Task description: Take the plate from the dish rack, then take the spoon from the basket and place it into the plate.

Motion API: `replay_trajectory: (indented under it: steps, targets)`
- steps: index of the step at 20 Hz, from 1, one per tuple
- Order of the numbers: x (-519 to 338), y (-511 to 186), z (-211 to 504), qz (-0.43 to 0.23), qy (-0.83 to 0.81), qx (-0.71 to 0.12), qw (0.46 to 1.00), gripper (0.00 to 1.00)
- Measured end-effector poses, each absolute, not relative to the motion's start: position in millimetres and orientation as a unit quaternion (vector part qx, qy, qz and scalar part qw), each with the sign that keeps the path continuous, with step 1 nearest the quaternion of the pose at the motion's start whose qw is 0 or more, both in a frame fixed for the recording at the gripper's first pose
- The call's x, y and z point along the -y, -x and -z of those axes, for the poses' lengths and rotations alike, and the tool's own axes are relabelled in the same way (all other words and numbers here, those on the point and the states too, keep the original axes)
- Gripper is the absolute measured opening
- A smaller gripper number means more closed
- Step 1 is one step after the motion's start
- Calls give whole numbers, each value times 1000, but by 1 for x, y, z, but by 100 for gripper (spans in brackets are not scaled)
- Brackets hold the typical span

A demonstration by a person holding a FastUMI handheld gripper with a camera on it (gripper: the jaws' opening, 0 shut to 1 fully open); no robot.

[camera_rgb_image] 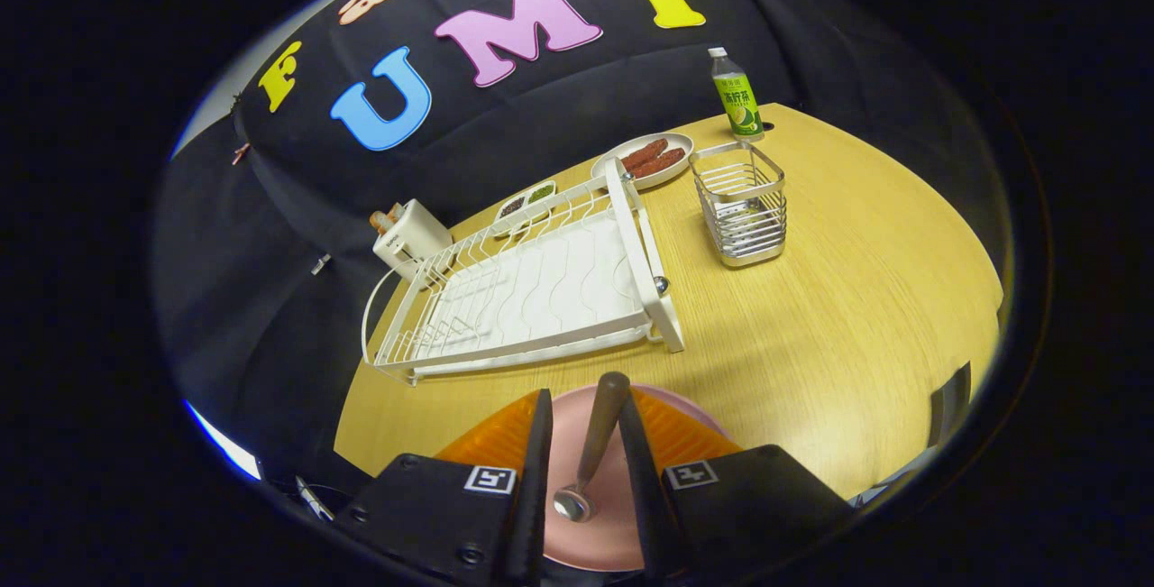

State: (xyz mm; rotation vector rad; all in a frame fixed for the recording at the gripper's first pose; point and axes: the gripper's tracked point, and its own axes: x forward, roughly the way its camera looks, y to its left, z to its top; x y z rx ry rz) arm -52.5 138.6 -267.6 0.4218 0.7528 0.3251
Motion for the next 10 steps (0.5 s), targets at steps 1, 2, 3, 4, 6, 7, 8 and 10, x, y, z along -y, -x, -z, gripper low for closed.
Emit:
replay_trajectory:
  steps: [1,2,3,4,6,7,8,10]
  targets:
    - [-134,54,265,-158,-196,-360,898,56]
    - [-127,54,262,-153,-184,-356,903,77]
    - [-121,53,260,-153,-173,-349,908,99]
    - [-112,52,256,-146,-159,-343,914,100]
    - [-96,51,243,-136,-142,-326,925,99]
    - [-90,50,234,-132,-137,-316,929,98]
    - [-84,48,221,-128,-135,-304,934,99]
    - [-72,42,190,-121,-127,-269,947,99]
